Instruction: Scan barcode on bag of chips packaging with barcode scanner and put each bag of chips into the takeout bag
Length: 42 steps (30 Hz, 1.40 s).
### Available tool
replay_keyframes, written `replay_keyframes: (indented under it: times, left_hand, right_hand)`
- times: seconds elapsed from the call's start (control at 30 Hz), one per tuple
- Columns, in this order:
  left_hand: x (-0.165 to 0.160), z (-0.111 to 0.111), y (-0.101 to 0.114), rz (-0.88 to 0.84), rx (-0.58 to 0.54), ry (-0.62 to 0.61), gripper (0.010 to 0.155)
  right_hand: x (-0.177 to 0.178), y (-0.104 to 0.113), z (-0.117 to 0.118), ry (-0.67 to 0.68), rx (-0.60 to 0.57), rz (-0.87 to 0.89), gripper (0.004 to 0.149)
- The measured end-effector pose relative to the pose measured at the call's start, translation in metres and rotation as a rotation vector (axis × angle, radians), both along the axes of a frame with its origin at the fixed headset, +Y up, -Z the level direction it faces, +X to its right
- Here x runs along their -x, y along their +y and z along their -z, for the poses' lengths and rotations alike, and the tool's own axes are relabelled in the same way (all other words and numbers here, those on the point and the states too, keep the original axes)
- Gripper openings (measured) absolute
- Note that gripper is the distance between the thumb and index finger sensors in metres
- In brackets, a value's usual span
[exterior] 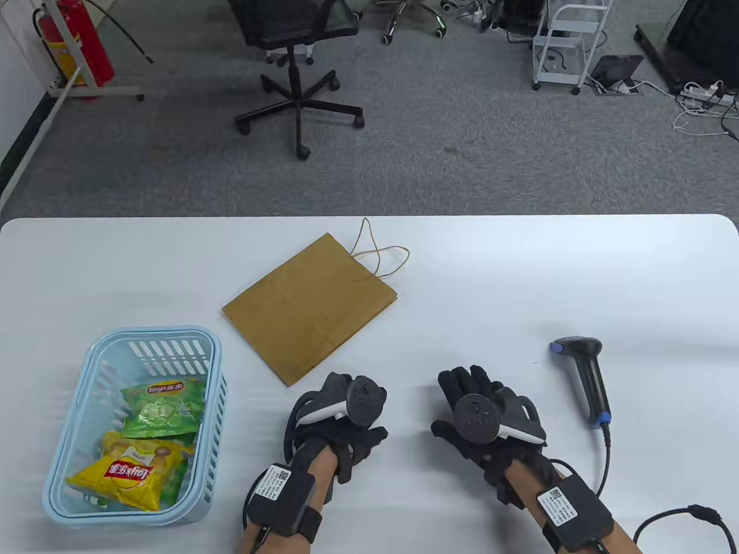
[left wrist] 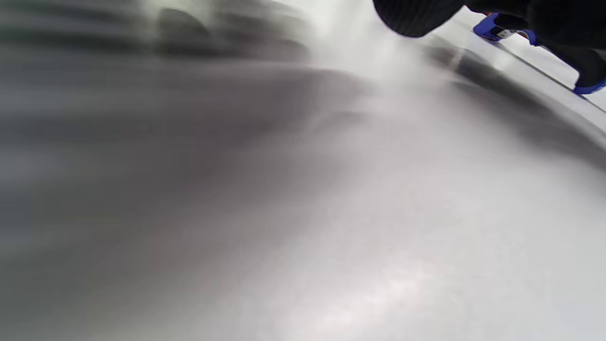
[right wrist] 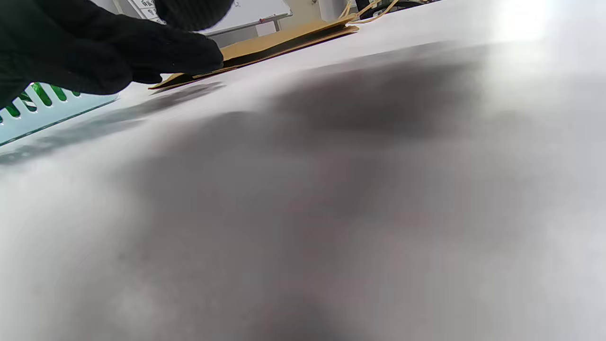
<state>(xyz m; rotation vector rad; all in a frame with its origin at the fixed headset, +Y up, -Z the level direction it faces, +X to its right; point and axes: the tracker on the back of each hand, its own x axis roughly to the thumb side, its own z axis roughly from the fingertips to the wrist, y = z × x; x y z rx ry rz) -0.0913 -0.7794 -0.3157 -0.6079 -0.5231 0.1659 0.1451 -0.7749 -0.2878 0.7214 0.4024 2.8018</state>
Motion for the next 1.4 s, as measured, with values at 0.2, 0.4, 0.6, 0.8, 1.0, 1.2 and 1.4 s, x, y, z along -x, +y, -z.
replay_keyframes:
  times: [0.2, 0.4, 0.6, 0.8, 1.0, 1.2, 1.4]
  left_hand:
    - [0.005, -0.001, 0.003, -0.053, -0.010, 0.016, 0.077]
    - [0.005, -0.002, 0.005, -0.056, -0.032, 0.020, 0.077]
    - [0.014, 0.001, 0.004, -0.058, -0.045, 0.080, 0.077]
    - [0.037, 0.016, 0.022, -0.008, -0.164, 0.265, 0.080]
    - [0.073, 0.050, 0.033, -0.031, -0.137, 0.542, 0.088]
    - [0.084, 0.081, 0.007, 0.036, -0.082, 0.631, 0.096]
    - [0.087, 0.090, -0.016, 0.080, -0.007, 0.651, 0.096]
  right_hand:
    - [-0.002, 0.001, 0.000, -0.005, -0.003, 0.008, 0.089]
    - [-0.002, 0.002, -0.001, 0.001, -0.006, 0.003, 0.089]
    - [-0.001, 0.002, -0.001, 0.007, 0.000, -0.023, 0.089]
    - [-0.003, 0.008, -0.003, 0.000, -0.016, -0.019, 0.089]
    - [-0.009, 0.013, 0.000, -0.033, -0.027, 0.002, 0.088]
    - [-0.018, 0.010, 0.006, -0.057, -0.008, -0.004, 0.088]
    - [-0.018, 0.005, 0.010, -0.059, 0.031, 0.008, 0.088]
